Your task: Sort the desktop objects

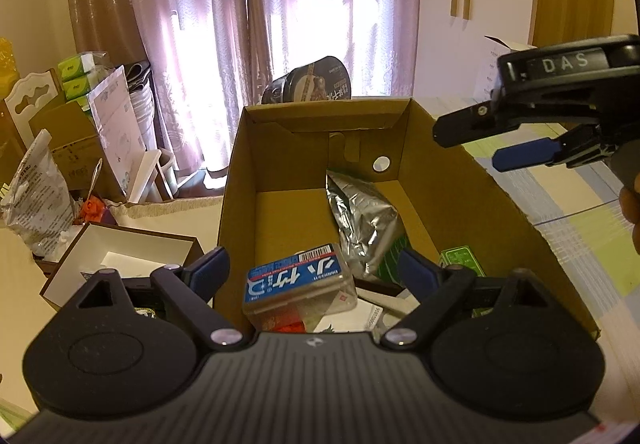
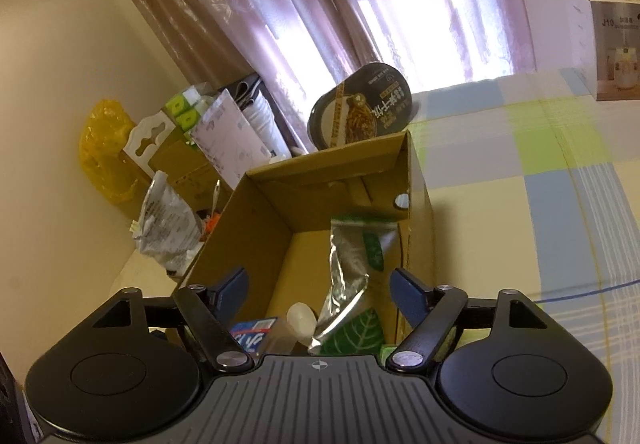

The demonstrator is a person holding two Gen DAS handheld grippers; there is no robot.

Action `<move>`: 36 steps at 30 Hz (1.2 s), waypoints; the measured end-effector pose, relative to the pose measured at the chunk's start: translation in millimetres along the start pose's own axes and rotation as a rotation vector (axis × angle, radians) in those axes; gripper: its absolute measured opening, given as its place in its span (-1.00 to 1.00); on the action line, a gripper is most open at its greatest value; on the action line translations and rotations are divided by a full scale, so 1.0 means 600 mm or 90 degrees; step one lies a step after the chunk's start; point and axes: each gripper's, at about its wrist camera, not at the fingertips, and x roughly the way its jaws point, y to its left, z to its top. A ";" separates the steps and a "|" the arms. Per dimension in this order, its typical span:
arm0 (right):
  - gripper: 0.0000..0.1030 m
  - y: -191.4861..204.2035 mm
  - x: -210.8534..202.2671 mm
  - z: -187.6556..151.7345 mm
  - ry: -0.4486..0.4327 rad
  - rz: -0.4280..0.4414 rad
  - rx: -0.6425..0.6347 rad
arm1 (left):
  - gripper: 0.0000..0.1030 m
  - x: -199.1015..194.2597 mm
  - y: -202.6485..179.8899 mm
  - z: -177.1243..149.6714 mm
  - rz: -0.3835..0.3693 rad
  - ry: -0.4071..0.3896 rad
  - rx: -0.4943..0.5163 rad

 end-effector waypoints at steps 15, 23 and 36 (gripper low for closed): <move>0.73 0.009 -0.047 -0.029 0.013 0.005 -0.022 | 0.78 -0.054 -0.019 -0.015 0.019 0.006 0.006; 0.92 0.017 -0.093 -0.056 0.021 0.015 -0.030 | 0.97 -0.114 -0.033 -0.032 0.029 -0.010 -0.012; 0.96 0.034 -0.177 -0.121 0.015 -0.019 -0.081 | 0.98 -0.225 -0.054 -0.075 0.064 -0.028 -0.068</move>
